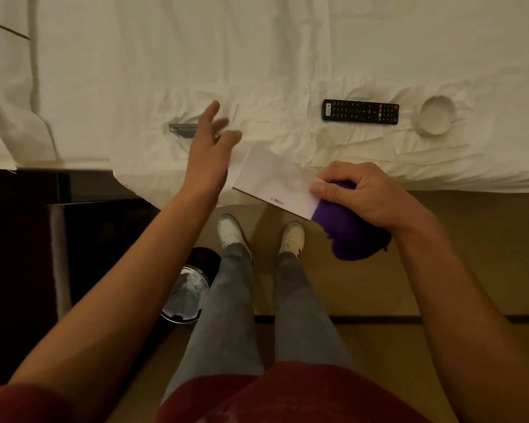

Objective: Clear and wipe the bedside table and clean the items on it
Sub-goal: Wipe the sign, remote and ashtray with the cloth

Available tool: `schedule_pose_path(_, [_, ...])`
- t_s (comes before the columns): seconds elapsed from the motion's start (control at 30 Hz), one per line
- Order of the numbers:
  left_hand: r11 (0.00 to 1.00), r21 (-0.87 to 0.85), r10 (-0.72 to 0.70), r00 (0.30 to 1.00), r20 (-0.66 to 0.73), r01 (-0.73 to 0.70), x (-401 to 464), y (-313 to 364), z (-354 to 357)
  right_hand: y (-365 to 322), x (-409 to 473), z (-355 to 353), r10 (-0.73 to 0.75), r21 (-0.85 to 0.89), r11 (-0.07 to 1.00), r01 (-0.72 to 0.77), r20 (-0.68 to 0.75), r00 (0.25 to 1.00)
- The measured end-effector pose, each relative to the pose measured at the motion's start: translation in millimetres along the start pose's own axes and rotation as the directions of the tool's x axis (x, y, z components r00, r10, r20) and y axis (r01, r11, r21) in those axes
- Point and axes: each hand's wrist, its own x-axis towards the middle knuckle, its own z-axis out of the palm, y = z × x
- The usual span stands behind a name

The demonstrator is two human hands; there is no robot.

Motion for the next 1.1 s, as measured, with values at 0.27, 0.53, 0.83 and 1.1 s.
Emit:
schedule_pose_path(0.27, [0.832,0.285,0.411,0.874,0.260,-0.476,-18.6,4.2,-17.1,9.0,-1.1,-1.8,0.077,0.264,0.962,-0.067,-0.029,0.997])
schedule_pose_path(0.53, [0.948,-0.044,0.312,0.947,-0.080,-0.316,-7.8,11.4,18.2,-0.4,-3.3,22.5,0.146,0.011,0.989,-0.147,0.014,0.989])
schedule_pose_path(0.83, [0.968,-0.097,0.240,0.966,0.094,-0.231,-13.0,-3.0,27.2,-65.4,15.9,17.0,-0.062,0.157,0.980,0.122,-0.346,0.936])
schedule_pose_path(1.1, [0.987,-0.040,0.157,0.981,0.111,-0.154,-15.8,19.0,20.3,-84.9,11.7,33.1,-0.067,0.215,0.962,0.166,-0.406,0.912])
